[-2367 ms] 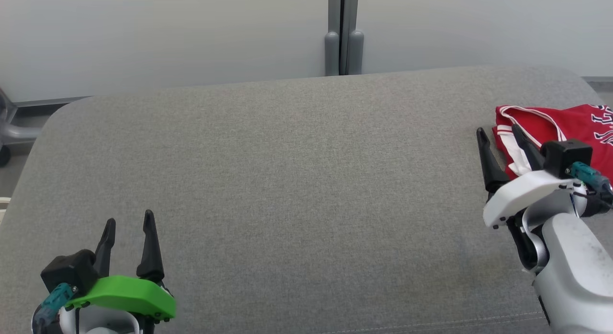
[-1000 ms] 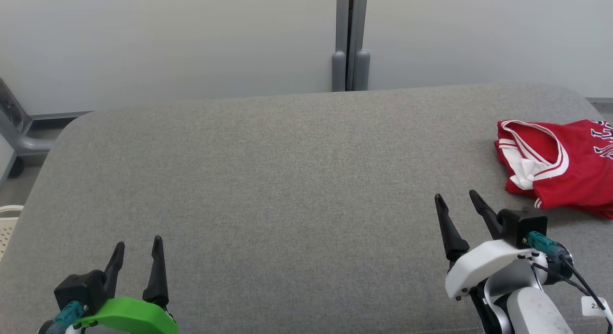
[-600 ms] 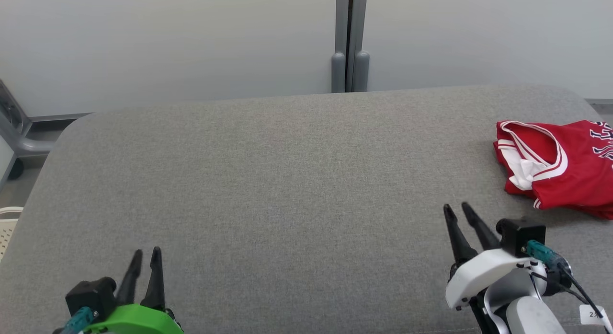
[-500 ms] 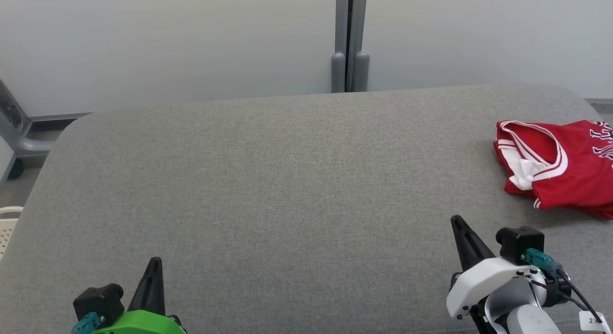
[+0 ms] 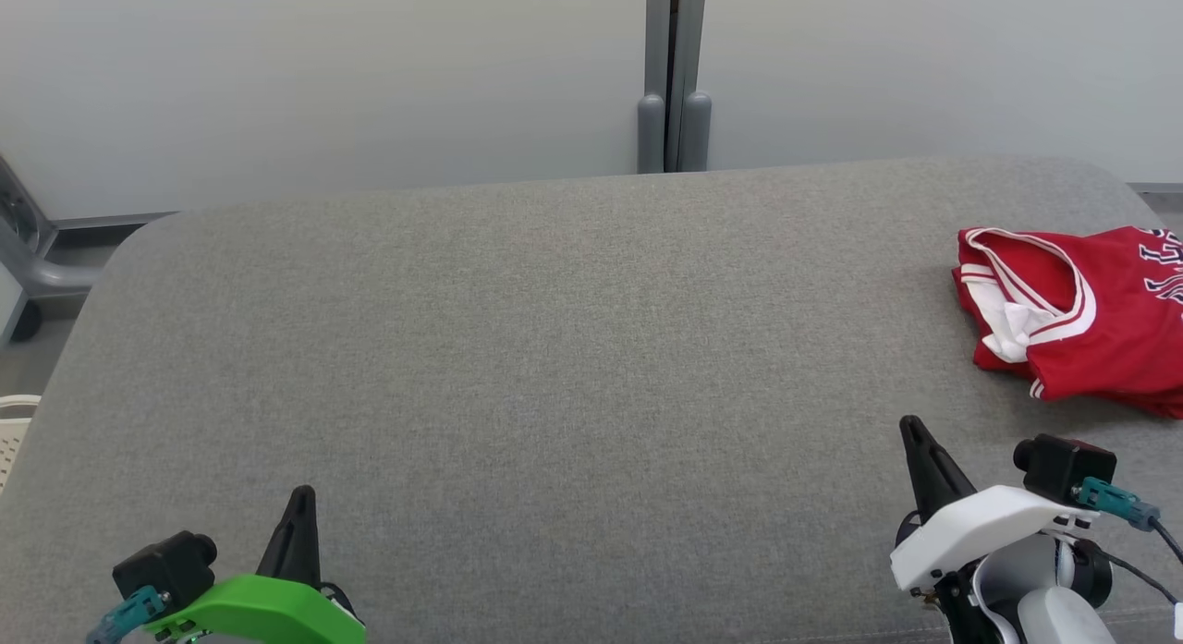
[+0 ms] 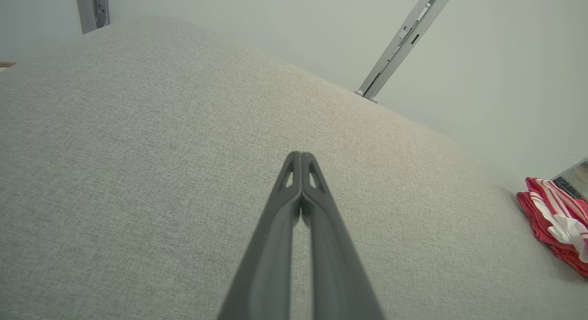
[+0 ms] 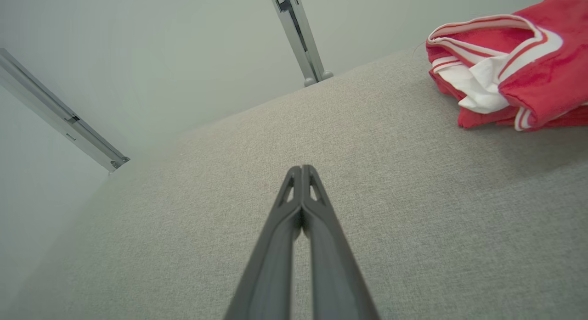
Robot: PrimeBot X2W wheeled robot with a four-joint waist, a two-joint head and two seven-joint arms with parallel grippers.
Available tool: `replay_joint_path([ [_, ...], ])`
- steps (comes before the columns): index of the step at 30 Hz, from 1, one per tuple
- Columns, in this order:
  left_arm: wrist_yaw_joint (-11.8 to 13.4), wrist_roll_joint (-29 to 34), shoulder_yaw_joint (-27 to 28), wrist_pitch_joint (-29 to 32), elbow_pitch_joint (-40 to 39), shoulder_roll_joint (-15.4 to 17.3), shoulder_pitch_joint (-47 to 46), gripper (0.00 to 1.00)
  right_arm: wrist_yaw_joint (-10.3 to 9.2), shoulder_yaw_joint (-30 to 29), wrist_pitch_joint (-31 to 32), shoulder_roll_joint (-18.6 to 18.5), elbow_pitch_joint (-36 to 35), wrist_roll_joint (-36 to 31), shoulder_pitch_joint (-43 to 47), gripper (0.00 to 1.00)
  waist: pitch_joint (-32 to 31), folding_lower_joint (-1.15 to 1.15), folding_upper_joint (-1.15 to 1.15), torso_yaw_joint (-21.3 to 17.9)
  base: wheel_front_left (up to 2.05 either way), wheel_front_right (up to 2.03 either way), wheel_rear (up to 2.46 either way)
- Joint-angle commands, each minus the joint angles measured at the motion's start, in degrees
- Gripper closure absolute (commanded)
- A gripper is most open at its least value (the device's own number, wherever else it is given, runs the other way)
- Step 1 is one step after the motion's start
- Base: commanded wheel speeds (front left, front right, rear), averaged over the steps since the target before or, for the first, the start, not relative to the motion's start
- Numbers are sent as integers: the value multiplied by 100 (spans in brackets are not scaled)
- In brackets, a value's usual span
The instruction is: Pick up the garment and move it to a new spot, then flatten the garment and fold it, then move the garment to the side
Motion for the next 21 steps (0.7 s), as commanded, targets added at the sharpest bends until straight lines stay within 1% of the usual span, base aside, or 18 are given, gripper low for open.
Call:
replay_joint_path([
  [1,-82,-167,142,42,-33,-16,-180,100,0,-68,35,-18,-109,266,-107,100,5,0,0,-1,0,0,0],
  [15,-482,-894,572,261,93,-376,-285,100,0,-323,229,-23,-115,1519,-97,100,55,0,0,-15,0,0,0],
  [21,-610,-1127,709,335,135,-492,-313,100,0,-408,291,-25,-114,1922,-96,100,73,0,0,-20,0,0,0],
])
